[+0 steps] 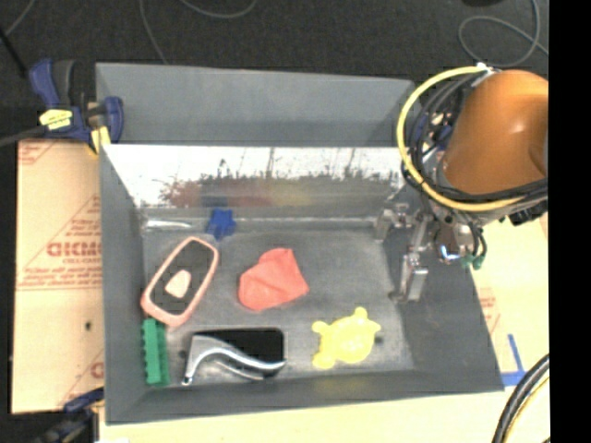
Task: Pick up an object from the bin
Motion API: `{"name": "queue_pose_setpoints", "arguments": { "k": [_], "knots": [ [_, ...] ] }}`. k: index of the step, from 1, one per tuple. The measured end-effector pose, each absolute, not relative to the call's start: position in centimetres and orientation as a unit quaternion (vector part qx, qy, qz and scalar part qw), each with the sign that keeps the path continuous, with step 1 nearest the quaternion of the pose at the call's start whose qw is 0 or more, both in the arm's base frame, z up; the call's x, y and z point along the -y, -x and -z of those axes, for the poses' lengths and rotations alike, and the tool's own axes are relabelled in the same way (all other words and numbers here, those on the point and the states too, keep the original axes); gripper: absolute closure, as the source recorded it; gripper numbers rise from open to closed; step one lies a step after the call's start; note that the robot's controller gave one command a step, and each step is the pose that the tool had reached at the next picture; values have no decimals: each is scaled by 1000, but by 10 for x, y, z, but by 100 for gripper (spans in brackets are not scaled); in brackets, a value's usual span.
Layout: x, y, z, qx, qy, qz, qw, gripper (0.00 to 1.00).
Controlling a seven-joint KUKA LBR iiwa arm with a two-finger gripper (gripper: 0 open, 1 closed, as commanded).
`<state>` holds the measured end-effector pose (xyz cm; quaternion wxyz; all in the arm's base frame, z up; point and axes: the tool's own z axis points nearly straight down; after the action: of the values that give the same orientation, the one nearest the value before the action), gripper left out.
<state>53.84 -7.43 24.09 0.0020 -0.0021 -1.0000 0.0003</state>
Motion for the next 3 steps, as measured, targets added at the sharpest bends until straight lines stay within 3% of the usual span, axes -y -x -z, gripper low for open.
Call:
{"name": "queue_pose_setpoints", "arguments": {
  "k": [1,3],
  "knots": [
    [74,-540,-246,1000,1,-1,-2,0],
    [57,-504,-165,995,-102,-1,-3,0]
  ]
}}
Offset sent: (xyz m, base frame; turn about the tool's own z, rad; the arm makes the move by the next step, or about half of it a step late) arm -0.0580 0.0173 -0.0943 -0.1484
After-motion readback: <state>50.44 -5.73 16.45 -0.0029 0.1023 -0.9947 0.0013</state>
